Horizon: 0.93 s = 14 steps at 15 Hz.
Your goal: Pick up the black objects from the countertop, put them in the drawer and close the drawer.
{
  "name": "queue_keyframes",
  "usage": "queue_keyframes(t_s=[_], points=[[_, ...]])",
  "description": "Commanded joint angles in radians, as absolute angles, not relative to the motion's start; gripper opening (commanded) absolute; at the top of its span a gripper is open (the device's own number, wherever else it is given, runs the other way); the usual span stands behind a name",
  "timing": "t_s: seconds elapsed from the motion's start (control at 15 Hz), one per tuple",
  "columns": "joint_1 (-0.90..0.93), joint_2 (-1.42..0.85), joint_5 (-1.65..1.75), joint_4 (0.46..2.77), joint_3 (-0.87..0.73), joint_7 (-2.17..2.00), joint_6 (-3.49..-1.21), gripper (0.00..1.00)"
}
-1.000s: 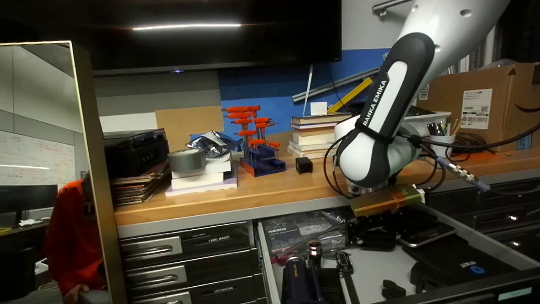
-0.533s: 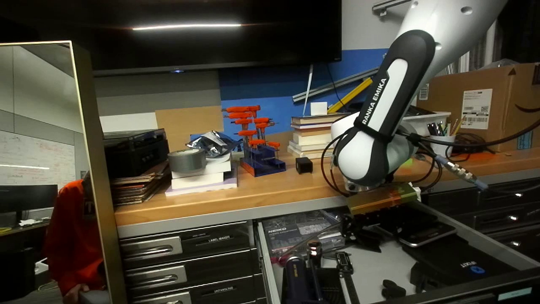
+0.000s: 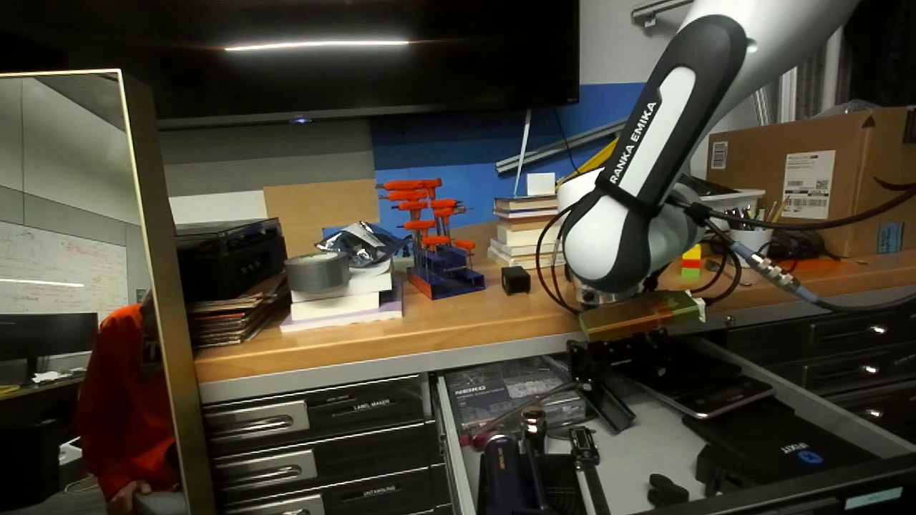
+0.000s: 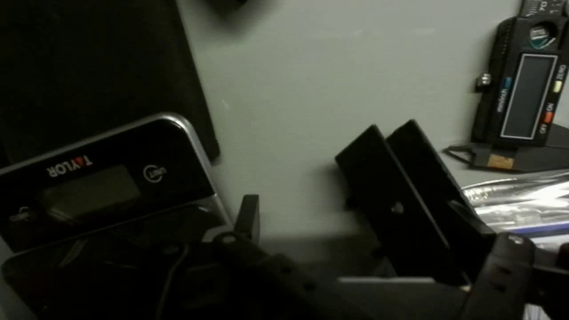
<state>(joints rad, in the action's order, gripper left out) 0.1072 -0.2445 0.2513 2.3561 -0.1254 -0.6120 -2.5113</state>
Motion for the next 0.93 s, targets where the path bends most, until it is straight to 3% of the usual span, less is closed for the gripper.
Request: queue_keyframes(t_s=[0.0,0.87], points=[[0.092,-0.163,0.221,2.376,-0.106,-0.568,-2.490,1.00],[0.081,-0.087,0.211,2.163,-0.041,-0.525,-2.326,1.00]])
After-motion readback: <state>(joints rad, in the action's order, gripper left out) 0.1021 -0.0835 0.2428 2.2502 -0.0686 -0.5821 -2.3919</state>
